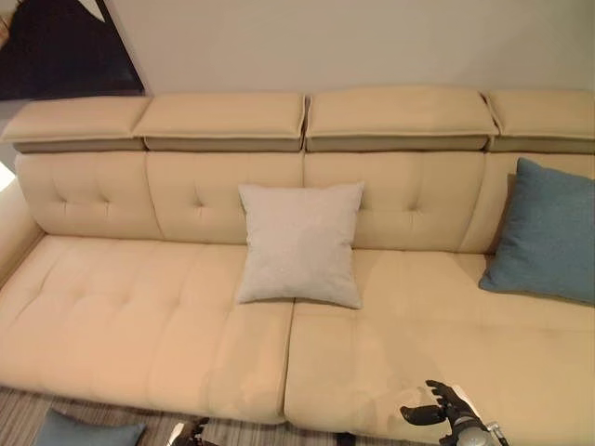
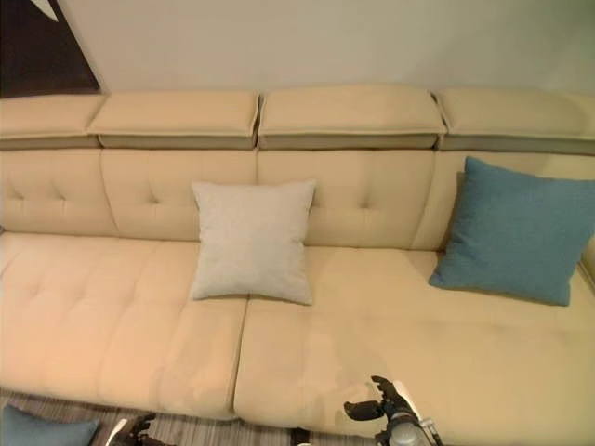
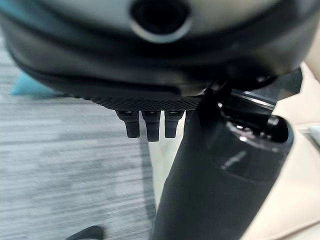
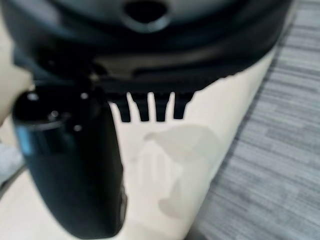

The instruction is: Pick up all the scattered cushions and arrange them neatly on the sofa.

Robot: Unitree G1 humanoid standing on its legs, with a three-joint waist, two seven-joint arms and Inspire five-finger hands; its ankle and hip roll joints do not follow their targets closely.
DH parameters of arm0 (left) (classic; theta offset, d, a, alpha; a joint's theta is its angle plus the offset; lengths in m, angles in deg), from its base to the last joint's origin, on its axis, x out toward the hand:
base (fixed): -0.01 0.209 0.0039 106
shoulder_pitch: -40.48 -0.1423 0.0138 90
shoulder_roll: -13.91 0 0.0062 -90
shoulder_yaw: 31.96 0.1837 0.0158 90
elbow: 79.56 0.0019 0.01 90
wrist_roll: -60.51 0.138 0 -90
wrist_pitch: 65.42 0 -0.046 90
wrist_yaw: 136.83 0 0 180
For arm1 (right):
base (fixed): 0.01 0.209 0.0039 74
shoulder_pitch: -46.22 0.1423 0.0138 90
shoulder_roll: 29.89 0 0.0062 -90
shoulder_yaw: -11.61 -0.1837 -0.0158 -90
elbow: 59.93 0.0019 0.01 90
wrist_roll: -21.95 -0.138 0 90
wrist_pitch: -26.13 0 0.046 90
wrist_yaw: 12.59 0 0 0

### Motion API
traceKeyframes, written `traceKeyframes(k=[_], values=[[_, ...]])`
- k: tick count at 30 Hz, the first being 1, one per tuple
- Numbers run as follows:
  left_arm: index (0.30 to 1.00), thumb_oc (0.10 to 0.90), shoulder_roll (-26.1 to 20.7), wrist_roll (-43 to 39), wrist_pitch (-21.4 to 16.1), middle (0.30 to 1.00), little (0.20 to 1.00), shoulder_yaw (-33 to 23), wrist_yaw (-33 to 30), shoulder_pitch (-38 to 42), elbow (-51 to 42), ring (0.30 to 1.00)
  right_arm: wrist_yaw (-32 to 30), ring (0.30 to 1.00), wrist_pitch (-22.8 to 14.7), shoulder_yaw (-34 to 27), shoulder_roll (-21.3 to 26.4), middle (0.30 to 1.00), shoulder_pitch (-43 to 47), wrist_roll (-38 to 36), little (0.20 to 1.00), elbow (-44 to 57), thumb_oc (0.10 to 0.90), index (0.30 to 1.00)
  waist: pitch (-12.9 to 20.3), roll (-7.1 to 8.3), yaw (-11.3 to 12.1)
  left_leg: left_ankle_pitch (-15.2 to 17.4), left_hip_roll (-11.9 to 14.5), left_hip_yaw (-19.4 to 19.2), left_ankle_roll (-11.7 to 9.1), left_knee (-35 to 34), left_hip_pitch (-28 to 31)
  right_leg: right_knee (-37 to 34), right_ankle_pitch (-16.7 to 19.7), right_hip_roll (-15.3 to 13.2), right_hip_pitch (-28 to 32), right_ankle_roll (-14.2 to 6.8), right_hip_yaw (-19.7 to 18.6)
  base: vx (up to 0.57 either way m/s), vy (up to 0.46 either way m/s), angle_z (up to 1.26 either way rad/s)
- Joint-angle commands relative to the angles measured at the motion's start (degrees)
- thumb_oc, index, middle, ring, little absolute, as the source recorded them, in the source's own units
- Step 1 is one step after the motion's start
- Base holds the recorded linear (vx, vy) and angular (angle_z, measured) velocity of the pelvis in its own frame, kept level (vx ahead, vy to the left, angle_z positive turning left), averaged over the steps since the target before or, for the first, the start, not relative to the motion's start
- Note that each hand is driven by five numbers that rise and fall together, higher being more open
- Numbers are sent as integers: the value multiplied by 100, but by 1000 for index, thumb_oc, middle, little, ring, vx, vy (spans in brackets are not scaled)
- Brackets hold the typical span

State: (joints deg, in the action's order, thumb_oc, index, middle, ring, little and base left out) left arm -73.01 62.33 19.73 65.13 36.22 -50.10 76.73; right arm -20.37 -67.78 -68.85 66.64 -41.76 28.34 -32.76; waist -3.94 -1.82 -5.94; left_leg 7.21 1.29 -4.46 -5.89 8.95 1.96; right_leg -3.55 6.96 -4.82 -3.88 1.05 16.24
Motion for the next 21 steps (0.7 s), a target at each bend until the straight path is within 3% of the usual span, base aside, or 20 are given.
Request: traceKeyframes(k=[1,6,7,8,12,13,14,15,17,19,20,21], values=[[900,800,-313,66,-160,900,900,-2,-125,-123,-179,900,-140,900,-37,49,-137,900,278,204,900,-125,800,900,-28,300,137,412,-503,165,498,-689,467,-16,-25,145,-596,-890,-315,-300,160,39],[900,800,-367,107,-138,900,900,-44,-195,-82,-71,900,-140,900,8,136,-199,900,320,287,900,-80,800,900,-194,415,185,176,-637,383,614,-927,381,198,119,74,-858,-1036,-437,-271,89,6],[900,800,-447,37,-137,900,900,-79,-210,-1,-47,900,-140,900,32,174,-235,900,396,292,900,-53,800,900,-344,445,167,14,-609,499,687,-922,207,609,94,109,-1093,-1167,-1066,-358,39,10],[900,800,-475,36,-135,900,900,-69,-232,23,-46,900,-155,900,41,194,-219,900,404,304,900,-55,800,900,-400,435,188,-29,-596,563,708,-894,131,772,3,158,-1107,-1169,-1324,-361,38,10],[900,800,-514,7,-127,900,900,-27,-246,33,-53,900,-162,900,44,189,-227,900,373,237,900,-90,800,900,-389,419,264,-229,-550,684,740,-885,-135,1219,-372,187,-915,-994,-1569,-231,-21,35],[900,800,-520,7,-114,900,900,22,-243,29,-58,900,-167,900,24,163,-267,900,302,169,900,-125,800,900,-341,404,315,-327,-492,817,742,-889,-283,1658,-611,219,-747,-901,-1778,-116,-44,46],[900,800,-522,7,-114,900,900,22,-243,29,-58,900,-167,900,24,163,-268,900,303,169,900,-126,800,900,-328,406,314,-335,-494,817,742,-889,-301,1653,-602,217,-761,-902,-1779,-195,-135,62],[900,800,-553,-5,-95,900,900,60,-244,39,-73,900,-197,900,18,137,-341,900,218,85,900,-165,800,900,-267,450,351,-422,-491,1051,712,-865,-453,1898,-829,321,-515,-887,-2157,-86,-90,54],[900,800,-560,14,-88,900,900,95,-232,44,-80,900,-207,900,21,144,-385,900,198,70,900,-198,800,900,-210,482,370,-472,-479,1145,674,-866,-552,1939,-869,338,-422,-891,-2278,-111,-161,92],[900,800,-573,-39,-73,900,900,126,-265,52,-122,900,-230,900,16,241,-423,900,262,25,900,-108,800,900,-147,610,481,-588,-446,1219,606,-902,-764,1315,-1073,320,-7,-817,-2352,-154,-246,73],[900,800,-574,-40,-72,900,900,126,-265,52,-122,900,-230,900,16,241,-424,900,263,25,900,-108,800,900,-149,611,479,-590,-447,1221,606,-903,-761,1304,-1069,318,1,-817,-2350,-206,-289,15],[900,800,-560,-135,-102,900,900,106,-295,53,-116,900,-252,900,10,368,-428,900,346,52,900,-24,800,900,-118,641,542,-721,-374,1209,545,-956,-950,846,-1165,365,110,-761,-2295,-192,-210,-4]])
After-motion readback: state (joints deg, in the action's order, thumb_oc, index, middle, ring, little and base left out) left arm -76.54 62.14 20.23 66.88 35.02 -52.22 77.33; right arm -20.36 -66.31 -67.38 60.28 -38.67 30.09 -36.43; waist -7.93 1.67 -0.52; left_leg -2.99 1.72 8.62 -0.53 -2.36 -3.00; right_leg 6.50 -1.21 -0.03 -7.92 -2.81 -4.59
